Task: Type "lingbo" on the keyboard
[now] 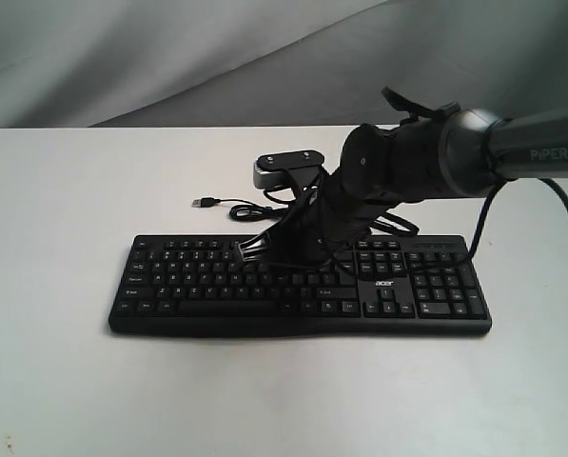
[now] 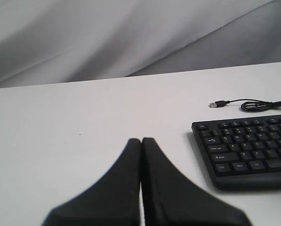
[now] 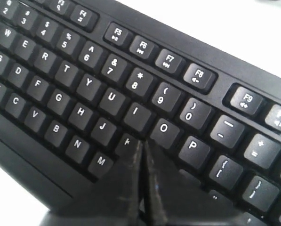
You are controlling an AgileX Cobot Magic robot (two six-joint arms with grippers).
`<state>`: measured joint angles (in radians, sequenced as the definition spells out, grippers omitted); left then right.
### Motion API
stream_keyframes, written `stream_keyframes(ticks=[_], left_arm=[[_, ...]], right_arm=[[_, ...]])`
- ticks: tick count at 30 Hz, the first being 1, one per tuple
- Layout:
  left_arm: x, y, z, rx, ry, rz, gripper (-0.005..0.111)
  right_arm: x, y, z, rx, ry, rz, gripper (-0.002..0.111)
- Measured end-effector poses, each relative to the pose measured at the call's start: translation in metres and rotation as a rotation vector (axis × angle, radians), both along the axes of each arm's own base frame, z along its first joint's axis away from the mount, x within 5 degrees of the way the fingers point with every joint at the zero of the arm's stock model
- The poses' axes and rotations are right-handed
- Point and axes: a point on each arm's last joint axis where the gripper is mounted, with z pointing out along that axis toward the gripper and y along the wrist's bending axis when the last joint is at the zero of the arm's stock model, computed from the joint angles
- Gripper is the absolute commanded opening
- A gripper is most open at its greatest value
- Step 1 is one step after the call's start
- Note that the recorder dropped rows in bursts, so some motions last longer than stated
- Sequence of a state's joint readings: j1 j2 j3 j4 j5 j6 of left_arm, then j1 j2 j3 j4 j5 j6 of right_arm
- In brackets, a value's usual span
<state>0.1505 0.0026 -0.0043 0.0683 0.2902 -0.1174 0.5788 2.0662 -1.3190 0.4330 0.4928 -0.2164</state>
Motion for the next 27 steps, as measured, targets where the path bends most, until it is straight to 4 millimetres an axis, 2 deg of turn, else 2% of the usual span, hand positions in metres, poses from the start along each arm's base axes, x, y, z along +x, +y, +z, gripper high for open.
stream_keyframes(ticks=[21,27], left_arm=[[0.0,0.0,0.0,0.0,0.0,0.0,0.001],[0.0,0.0,0.0,0.0,0.0,0.0,0.001]], right_arm=[[0.001,0.001,0.001,0.012,-0.013,-0.002,0.0],[0.002,0.001,-0.013,0.001,0.012,-0.021,0.0]])
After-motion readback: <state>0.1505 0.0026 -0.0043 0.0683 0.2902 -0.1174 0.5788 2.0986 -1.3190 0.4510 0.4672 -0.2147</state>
